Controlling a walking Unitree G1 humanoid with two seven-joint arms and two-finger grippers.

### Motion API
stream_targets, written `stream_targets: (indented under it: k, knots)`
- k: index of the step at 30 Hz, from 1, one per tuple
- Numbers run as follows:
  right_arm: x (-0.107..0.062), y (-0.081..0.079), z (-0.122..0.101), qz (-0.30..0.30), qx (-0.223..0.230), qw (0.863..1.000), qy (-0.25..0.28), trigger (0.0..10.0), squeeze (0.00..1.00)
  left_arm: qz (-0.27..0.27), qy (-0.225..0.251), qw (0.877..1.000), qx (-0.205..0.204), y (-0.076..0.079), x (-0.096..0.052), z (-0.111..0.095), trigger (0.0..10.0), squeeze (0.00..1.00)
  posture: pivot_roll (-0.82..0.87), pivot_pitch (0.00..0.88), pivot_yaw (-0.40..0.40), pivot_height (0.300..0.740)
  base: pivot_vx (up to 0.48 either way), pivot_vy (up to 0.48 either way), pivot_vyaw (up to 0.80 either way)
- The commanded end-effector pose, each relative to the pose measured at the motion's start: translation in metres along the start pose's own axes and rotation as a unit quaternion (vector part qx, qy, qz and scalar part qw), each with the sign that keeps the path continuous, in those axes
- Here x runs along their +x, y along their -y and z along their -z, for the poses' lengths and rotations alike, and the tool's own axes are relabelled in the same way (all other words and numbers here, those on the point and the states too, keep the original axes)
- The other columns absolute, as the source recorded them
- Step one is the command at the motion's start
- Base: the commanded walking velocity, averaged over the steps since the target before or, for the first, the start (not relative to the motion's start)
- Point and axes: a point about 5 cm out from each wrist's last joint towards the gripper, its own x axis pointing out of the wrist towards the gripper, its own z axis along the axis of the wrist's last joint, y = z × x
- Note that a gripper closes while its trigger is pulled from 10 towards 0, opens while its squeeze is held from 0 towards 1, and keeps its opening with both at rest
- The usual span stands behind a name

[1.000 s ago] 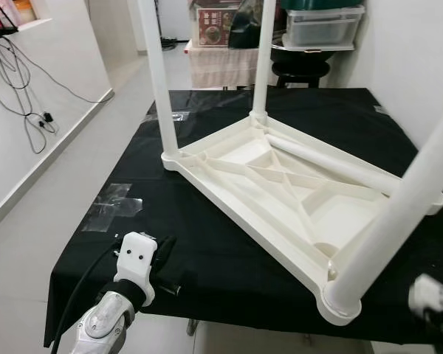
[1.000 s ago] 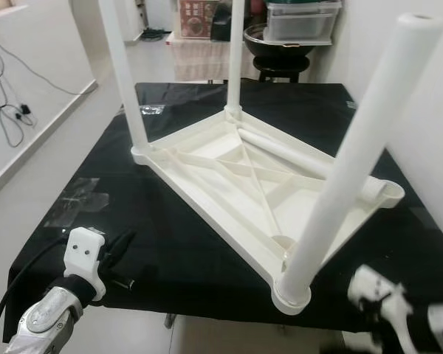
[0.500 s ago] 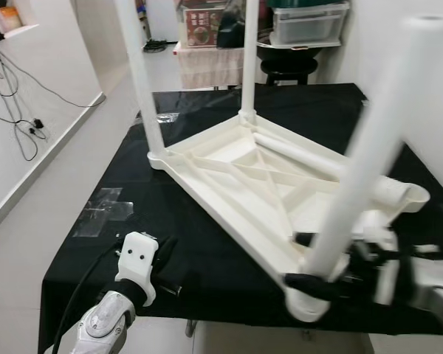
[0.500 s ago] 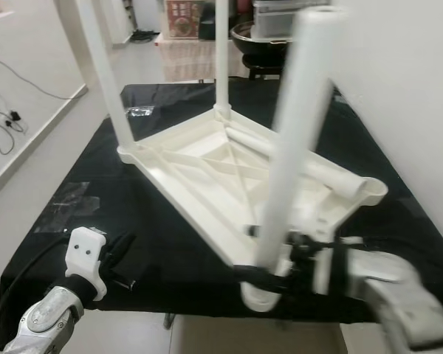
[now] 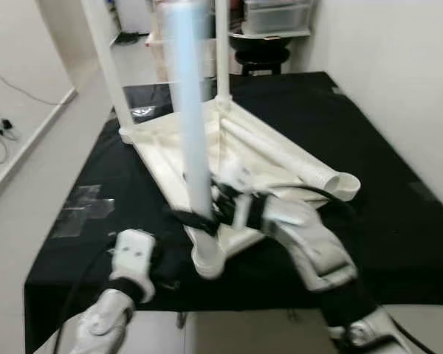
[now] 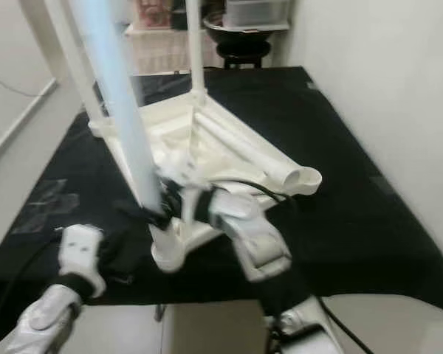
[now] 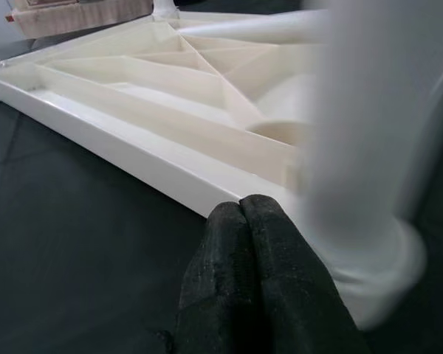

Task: Building children table

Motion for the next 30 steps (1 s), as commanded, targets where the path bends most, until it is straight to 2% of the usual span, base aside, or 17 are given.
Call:
stream_targets:
  k: [1, 2, 3, 4, 5, 6, 7, 9, 11, 12, 13, 15, 18, 19, 22, 27, 30]
  knots:
    - [0.015, -0.001, 0.002, 0.02, -0.004, 1.0, -0.004, 10.0, 0.0, -0.015, -0.003, 1.0, 0.019, -0.004, -0.005, 0.001, 10.0, 0.0, 0.03, 0.096, 0.02, 0.74, 0.0, 0.0, 0.0]
    - [0.015, -0.001, 0.002, 0.02, -0.004, 1.0, -0.004, 10.0, 0.0, -0.015, -0.003, 1.0, 0.019, -0.004, -0.005, 0.001, 10.0, 0.0, 0.03, 0.096, 0.02, 0.74, 0.0, 0.0, 0.0]
    - [0.028, -0.004, -0.003, 0.027, -0.004, 1.0, 0.0, 10.0, 0.0, -0.021, 0.001, 0.999, 0.027, -0.005, -0.006, -0.001, 10.0, 0.0, 0.04, 0.097, 0.015, 0.74, 0.0, 0.0, 0.0]
    - [0.028, -0.004, -0.003, 0.027, -0.004, 1.0, 0.0, 10.0, 0.0, -0.021, 0.001, 0.999, 0.027, -0.005, -0.006, -0.001, 10.0, 0.0, 0.04, 0.097, 0.015, 0.74, 0.0, 0.0, 0.0]
    - [0.041, -0.01, -0.008, 0.025, 0.0, 1.0, 0.007, 10.0, 0.0, -0.03, 0.006, 0.999, 0.033, -0.006, -0.007, -0.004, 10.0, 0.0, 0.05, 0.095, 0.01, 0.74, 0.0, 0.0, 0.0]
    - [0.041, -0.01, -0.008, 0.025, 0.0, 1.0, 0.007, 10.0, 0.0, -0.03, 0.006, 0.999, 0.033, -0.006, -0.007, -0.004, 10.0, 0.0, 0.05, 0.095, 0.01, 0.74, 0.0, 0.0, 0.0]
    - [0.052, -0.021, -0.014, 0.002, 0.011, 1.0, 0.022, 10.0, 0.0, -0.04, 0.012, 0.998, 0.042, -0.009, -0.008, -0.007, 10.0, 0.0, 0.06, 0.095, 0.012, 0.74, 0.0, 0.0, 0.0]
    - [0.052, -0.021, -0.014, 0.002, 0.011, 1.0, 0.022, 10.0, 0.0, -0.04, 0.012, 0.998, 0.042, -0.009, -0.008, -0.007, 10.0, 0.0, 0.06, 0.095, 0.012, 0.74, 0.0, 0.0, 0.0]
    - [0.06, -0.049, -0.022, -0.077, 0.026, 0.995, 0.054, 10.0, 0.0, -0.065, 0.027, 0.995, 0.064, -0.015, -0.006, -0.013, 10.0, 0.0, 0.05, 0.09, 0.021, 0.74, 0.0, 0.0, 0.0]
    - [0.06, -0.049, -0.022, -0.077, 0.026, 0.995, 0.054, 10.0, 0.0, -0.065, 0.027, 0.995, 0.064, -0.015, -0.006, -0.013, 10.0, 0.0, 0.05, 0.09, 0.021, 0.74, 0.0, 0.0, 0.0]
    - [0.056, -0.058, -0.021, -0.114, 0.025, 0.991, 0.059, 10.0, 0.0, -0.081, 0.035, 0.993, 0.075, -0.02, -0.004, -0.016, 10.0, 0.0, 0.05, 0.089, 0.023, 0.74, 0.0, 0.0, 0.0]
    - [0.045, -0.063, -0.015, -0.144, 0.022, 0.988, 0.057, 10.0, 0.0, -0.099, 0.048, 0.99, 0.084, -0.026, -0.001, -0.021, 10.0, 0.0, 0.04, 0.085, 0.028, 0.74, 0.0, 0.0, 0.0]
    - [0.03, -0.056, -0.006, -0.147, 0.019, 0.988, 0.047, 10.0, 0.0, -0.107, 0.059, 0.989, 0.08, -0.031, 0.006, -0.025, 10.0, 0.0, 0.02, 0.081, 0.033, 0.74, 0.0, 0.0, 0.0]
    - [0.03, -0.056, -0.006, -0.147, 0.019, 0.988, 0.047, 10.0, 0.0, -0.107, 0.059, 0.989, 0.08, -0.031, 0.006, -0.025, 10.0, 0.0, 0.02, 0.081, 0.033, 0.74, 0.0, 0.0, 0.0]
    - [0.015, -0.051, -0.001, -0.145, 0.018, 0.988, 0.042, 10.0, 0.0, -0.103, 0.073, 0.991, 0.054, -0.034, 0.014, -0.028, 10.0, 0.0, 0.01, 0.077, 0.037, 0.74, 0.0, 0.0, 0.0]
    - [0.005, -0.05, 0.002, -0.149, 0.019, 0.988, 0.036, 10.0, 0.0, -0.095, 0.093, 0.99, 0.035, -0.038, 0.024, -0.036, 10.0, 0.0, 0.0, 0.076, 0.047, 0.74, 0.0, 0.0, 0.0]
    - [-0.002, -0.053, 0.003, -0.161, 0.021, 0.986, 0.033, 10.0, 0.0, -0.112, 0.099, 0.988, 0.037, -0.045, 0.028, -0.041, 10.0, 0.0, -0.01, 0.079, 0.054, 0.74, 0.0, 0.0, 0.0]
